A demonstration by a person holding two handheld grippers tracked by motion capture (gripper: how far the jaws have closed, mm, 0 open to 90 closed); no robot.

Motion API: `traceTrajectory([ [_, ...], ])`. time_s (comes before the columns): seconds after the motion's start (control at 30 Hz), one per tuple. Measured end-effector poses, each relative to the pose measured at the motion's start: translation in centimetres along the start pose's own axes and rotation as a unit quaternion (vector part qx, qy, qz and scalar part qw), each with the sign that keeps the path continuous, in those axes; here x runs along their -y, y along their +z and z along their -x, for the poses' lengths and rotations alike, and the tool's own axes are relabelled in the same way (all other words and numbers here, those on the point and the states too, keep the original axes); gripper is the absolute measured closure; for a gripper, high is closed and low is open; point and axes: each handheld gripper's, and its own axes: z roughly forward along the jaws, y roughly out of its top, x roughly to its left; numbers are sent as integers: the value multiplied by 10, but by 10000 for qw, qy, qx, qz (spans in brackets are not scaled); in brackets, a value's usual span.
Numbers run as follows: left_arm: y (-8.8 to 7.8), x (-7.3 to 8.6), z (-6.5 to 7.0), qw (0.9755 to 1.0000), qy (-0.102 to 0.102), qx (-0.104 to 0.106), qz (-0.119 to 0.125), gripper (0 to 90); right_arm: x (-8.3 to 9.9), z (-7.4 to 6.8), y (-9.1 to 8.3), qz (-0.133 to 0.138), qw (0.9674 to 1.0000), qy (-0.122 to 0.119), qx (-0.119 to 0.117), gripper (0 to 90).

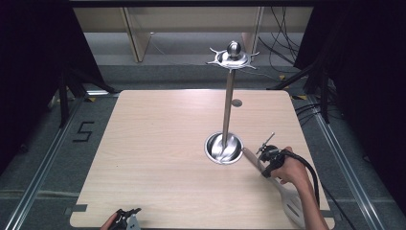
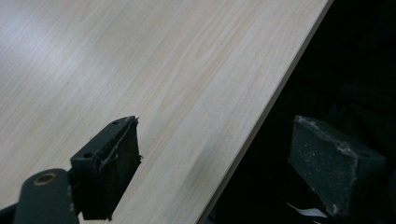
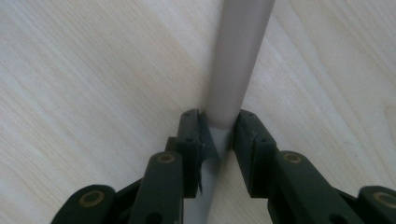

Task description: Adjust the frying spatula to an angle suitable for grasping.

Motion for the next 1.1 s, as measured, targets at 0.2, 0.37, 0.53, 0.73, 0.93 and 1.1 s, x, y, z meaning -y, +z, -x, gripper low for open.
traceTrajectory([
  [0.2, 0, 0, 1, 10000, -18, -7, -12, 154, -1, 1, 0, -24, 10000, 32, 9, 732],
  [0.37, 0, 0, 1, 10000, -23, -26, -5, 155, -2, -1, 0, -16, 10000, -16, 56, 733],
  [0.53, -2, 0, 1, 10000, -28, 3, 12, 154, 3, 1, -2, 223, 9997, 35, -112, 740],
  [0.73, -2, 0, 0, 10000, -24, 7, 13, 154, 12, 6, -15, 786, 9964, 105, -284, 759],
  [0.93, -1, 0, 0, 10000, -56, 7, 11, 154, 24, 12, -37, 1510, 9874, 273, -384, 777],
  [1.1, -1, 0, 0, 10000, -62, -1, 6, 154, 31, 15, -49, 1855, 9817, 213, -385, 778],
])
